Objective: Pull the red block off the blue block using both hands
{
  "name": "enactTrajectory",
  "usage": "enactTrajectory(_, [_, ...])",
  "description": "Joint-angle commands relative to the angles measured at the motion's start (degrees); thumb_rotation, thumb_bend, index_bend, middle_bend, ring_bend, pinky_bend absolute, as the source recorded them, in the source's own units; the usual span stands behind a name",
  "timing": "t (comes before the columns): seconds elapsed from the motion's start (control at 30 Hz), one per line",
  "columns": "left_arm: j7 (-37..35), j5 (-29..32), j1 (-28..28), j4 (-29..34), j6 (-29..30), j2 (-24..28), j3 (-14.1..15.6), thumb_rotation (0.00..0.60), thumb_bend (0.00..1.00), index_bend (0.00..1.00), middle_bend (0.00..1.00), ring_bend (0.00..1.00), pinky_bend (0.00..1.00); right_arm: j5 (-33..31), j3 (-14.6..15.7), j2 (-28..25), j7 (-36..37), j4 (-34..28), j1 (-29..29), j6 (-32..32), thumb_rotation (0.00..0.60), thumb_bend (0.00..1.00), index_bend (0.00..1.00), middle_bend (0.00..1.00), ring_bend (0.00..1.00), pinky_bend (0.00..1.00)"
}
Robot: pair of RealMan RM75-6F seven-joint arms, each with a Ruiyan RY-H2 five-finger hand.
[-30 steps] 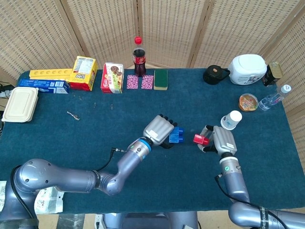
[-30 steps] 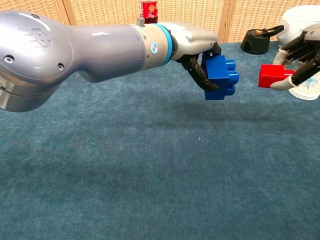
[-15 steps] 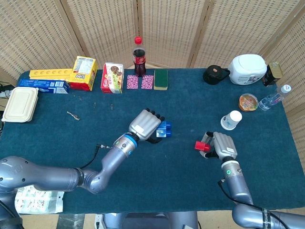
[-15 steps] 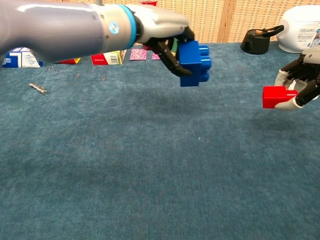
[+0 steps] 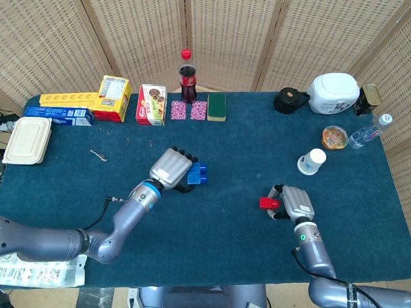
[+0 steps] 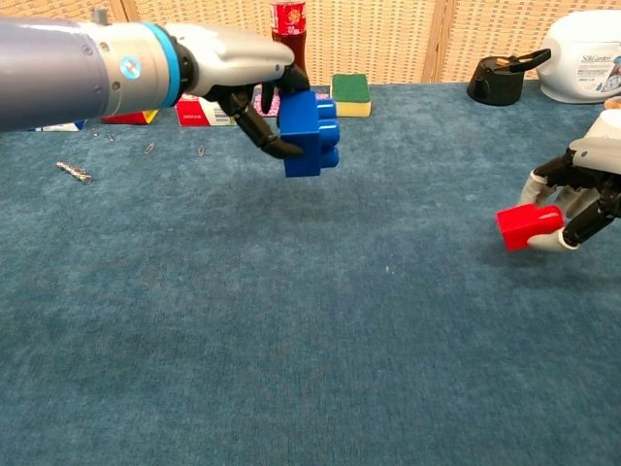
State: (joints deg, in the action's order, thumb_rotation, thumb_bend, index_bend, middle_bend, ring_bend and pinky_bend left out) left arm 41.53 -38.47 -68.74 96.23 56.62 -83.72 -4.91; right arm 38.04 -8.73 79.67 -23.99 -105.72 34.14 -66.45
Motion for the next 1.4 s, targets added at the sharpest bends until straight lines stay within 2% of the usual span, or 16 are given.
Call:
enactTrajectory(0.03, [-0.68, -0.86, 0.96, -0.17, -0.27, 0.02, 0.95, 0.328, 0.38, 0.51, 0.41, 0.36, 0.35, 1.43, 0.34, -0.35, 0.93, 0.12, -0.64, 0.03, 0.600, 0.33, 0.28, 0.27, 0.28, 0.23])
enactTrajectory(0.17, [-1.60, -1.68, 2.09, -0.65, -0.48, -0.61, 1.66, 0.335, 0.37, 0.52, 0.41, 0.35, 0.32, 4.04, 0.30, -1.88, 2.75, -0.92, -1.78, -0.65, 0.598, 0.33, 0.24, 0.26, 0.28, 0.23])
enactTrajectory(0.27, [-1.80, -2.01, 2.62, -1.18, -0.75, -1.29, 2.13, 0.333, 0.34, 0.50, 0.41, 0.29, 0.27, 6.63, 0.46, -3.36, 3.89, -2.39, -2.87, -1.88, 0.599, 0.33, 0.24, 0.26, 0.28, 0.23])
enactTrajectory(0.33, [-1.75, -2.12, 2.84, -1.68, -1.03, -1.90, 2.38, 0.334, 0.31, 0.42, 0.38, 0.23, 0.23, 8.55, 0.63, -4.79, 4.68, -3.74, -3.83, -3.01, 0.597, 0.33, 0.24, 0.26, 0.28, 0.23])
enactTrajectory(0.47, [-0.94, -1.22, 2.81, -2.32, -1.59, -2.83, 2.52, 0.331, 0.24, 0.16, 0.22, 0.07, 0.16, 11.36, 0.89, -7.30, 6.33, -5.71, -5.55, -4.52, 0.600, 0.32, 0.24, 0.26, 0.28, 0.22])
enactTrajectory(0.57, [-0.67, -0.56, 2.82, -2.04, -1.40, -2.80, 2.06, 0.315, 0.21, 0.10, 0.16, 0.01, 0.13, 12.66, 1.03, -8.65, 7.37, -6.27, -6.42, -4.84, 0.599, 0.32, 0.24, 0.26, 0.28, 0.22])
enactTrajectory(0.87, [-1.92, -0.88, 5.30, 3.44, 3.03, 1.16, 0.70, 0.323, 0.21, 0.08, 0.14, 0.00, 0.12, 15.78, 1.06, -10.77, 11.90, -4.28, -7.99, -3.15, 0.600, 0.32, 0.25, 0.27, 0.28, 0.20])
enactTrajectory(1.07, [-2.53, -2.54, 9.49, 11.13, 10.48, 6.33, 0.94, 0.341, 0.22, 0.08, 0.14, 0.00, 0.12, 20.88, 1.01, -9.17, 15.27, 0.08, -8.69, -3.37, 0.598, 0.32, 0.33, 0.33, 0.34, 0.21])
enactTrajectory(1.23, [-3.80, -7.27, 14.33, 16.57, 16.43, 11.90, 3.16, 0.344, 0.22, 0.08, 0.14, 0.00, 0.11, 24.94, 1.43, -7.12, 16.13, 4.06, -9.75, -5.63, 0.599, 0.32, 0.34, 0.34, 0.35, 0.22])
enactTrajectory(1.4, [-6.06, -16.20, 20.72, 19.09, 21.90, 16.55, 8.02, 0.344, 0.22, 0.08, 0.14, 0.00, 0.10, 25.29, 1.72, -6.94, 15.04, 5.72, -11.02, -7.11, 0.600, 0.32, 0.35, 0.34, 0.35, 0.22])
